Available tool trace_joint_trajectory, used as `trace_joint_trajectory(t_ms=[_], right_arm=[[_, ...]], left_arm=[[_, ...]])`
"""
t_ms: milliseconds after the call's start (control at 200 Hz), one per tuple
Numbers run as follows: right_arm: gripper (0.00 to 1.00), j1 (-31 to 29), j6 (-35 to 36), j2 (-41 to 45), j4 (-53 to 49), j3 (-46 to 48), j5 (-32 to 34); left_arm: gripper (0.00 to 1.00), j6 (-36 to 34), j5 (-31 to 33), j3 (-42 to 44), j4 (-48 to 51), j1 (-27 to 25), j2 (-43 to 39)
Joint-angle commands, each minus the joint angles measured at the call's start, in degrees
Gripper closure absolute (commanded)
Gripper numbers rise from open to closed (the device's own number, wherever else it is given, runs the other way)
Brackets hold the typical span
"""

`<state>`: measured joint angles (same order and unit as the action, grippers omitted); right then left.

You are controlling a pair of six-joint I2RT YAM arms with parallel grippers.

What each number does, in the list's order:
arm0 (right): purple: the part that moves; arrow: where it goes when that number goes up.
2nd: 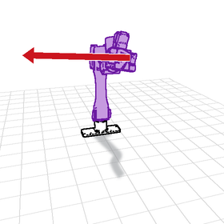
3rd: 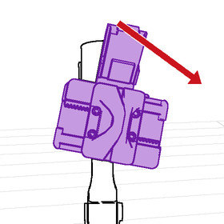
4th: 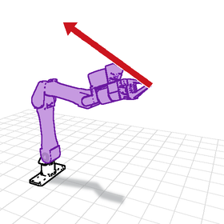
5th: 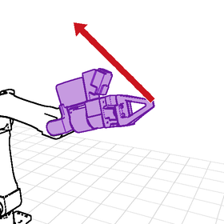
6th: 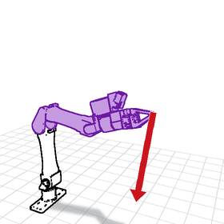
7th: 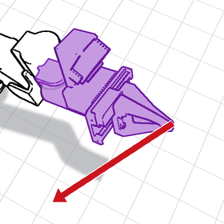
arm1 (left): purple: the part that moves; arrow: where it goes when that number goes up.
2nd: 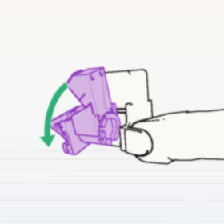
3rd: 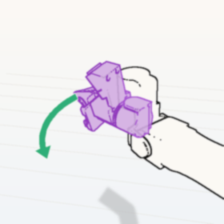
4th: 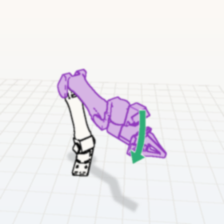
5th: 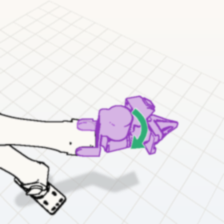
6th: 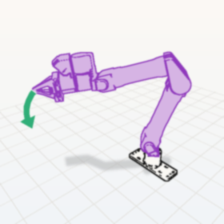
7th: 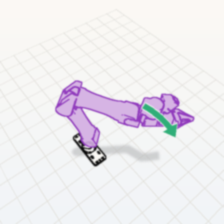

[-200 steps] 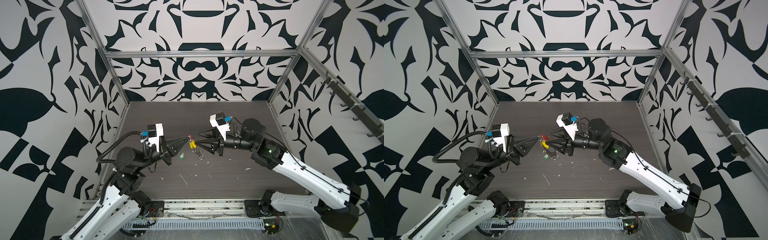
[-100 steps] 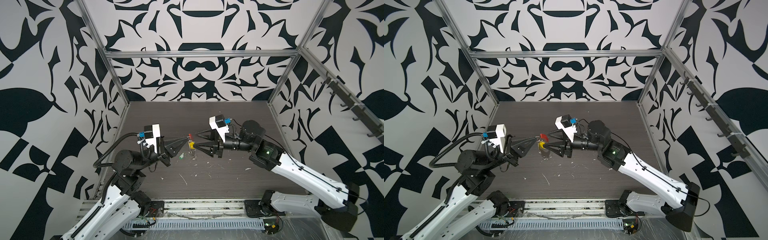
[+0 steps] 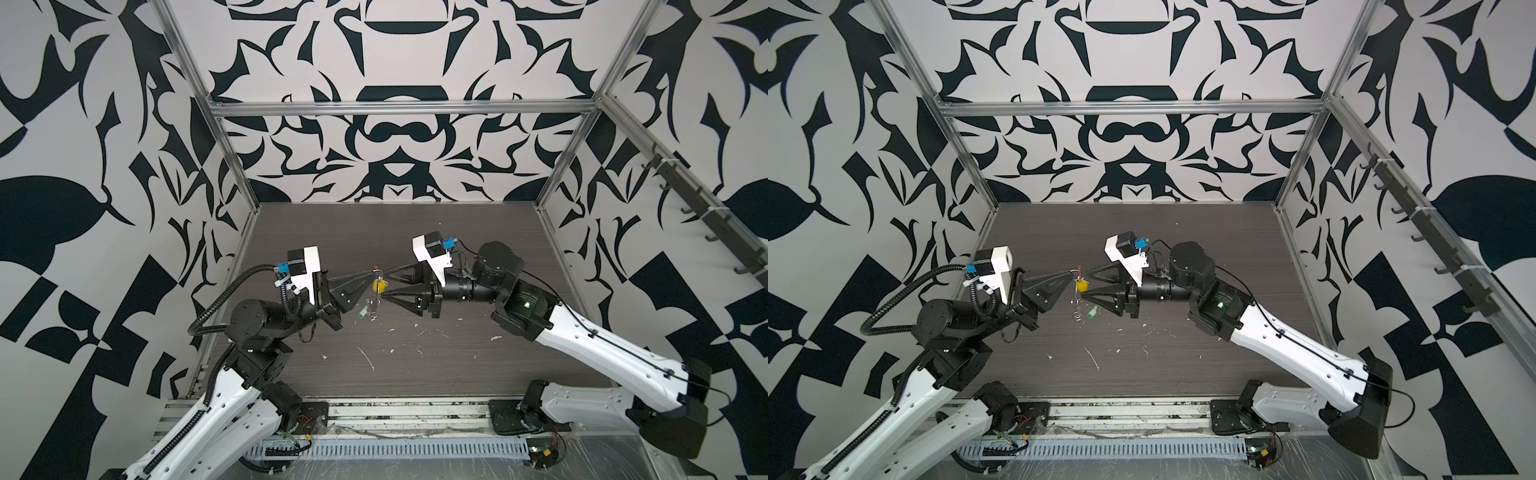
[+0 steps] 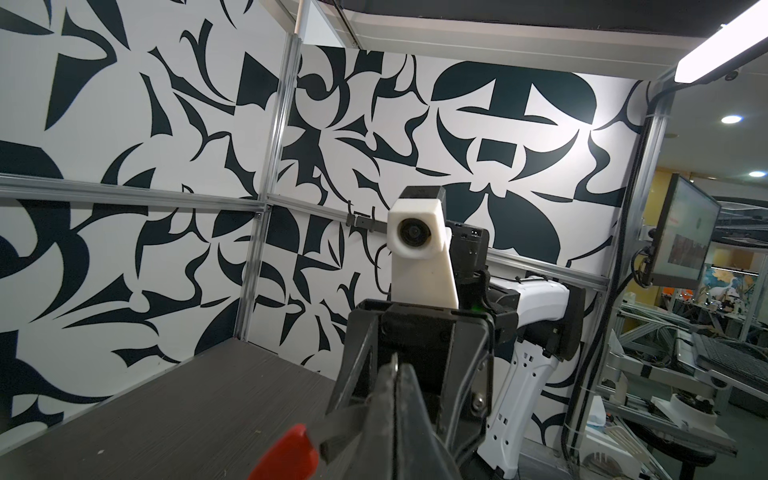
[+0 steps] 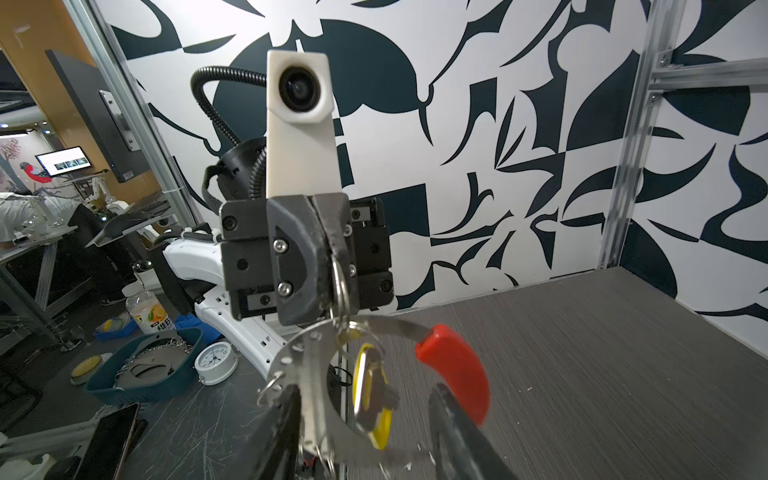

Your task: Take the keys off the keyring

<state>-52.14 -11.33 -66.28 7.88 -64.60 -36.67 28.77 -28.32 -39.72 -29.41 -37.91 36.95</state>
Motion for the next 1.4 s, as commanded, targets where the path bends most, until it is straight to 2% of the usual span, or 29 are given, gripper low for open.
trace_joint_trajectory(t_ms=[0,110,205,315,570,850,1300,1400], right_arm=[[0.49,-0.33,-0.44,0.03,3.42,-1.23,-1.38],[0.49,-0.56,-0.46,-0.08,3.89,-1.15,-1.07],[0.55,-0.58,-0.44,0.01,3.99,-1.23,-0.95],[0.65,-0.56,-0.29,0.01,3.83,-1.32,-0.43],[1.00,-0.65,0.26,-0.77,3.60,-2.37,-0.91],[1.00,-1.40,0.34,-5.18,3.96,-6.12,-5.72],[1.00,-2.59,0.06,-8.68,5.73,-9.35,-8.97],[1.00,-3.54,1.78,-9.00,3.32,-10.71,-9.98]], left_arm=[[1.00,0.76,0.39,0.33,-2.96,-0.06,-0.09],[1.00,0.85,0.36,0.22,-3.09,-0.08,0.08],[1.00,0.93,0.57,0.40,-3.11,-0.06,0.13],[1.00,0.93,0.88,0.52,-3.08,-0.06,0.17],[1.00,1.19,0.69,0.46,-3.88,-0.06,0.68],[1.00,1.76,2.47,0.88,-5.44,-0.06,1.36],[1.00,1.99,3.32,0.87,-4.89,-0.06,2.12],[1.00,1.90,3.94,1.13,-4.36,-0.06,1.69]])
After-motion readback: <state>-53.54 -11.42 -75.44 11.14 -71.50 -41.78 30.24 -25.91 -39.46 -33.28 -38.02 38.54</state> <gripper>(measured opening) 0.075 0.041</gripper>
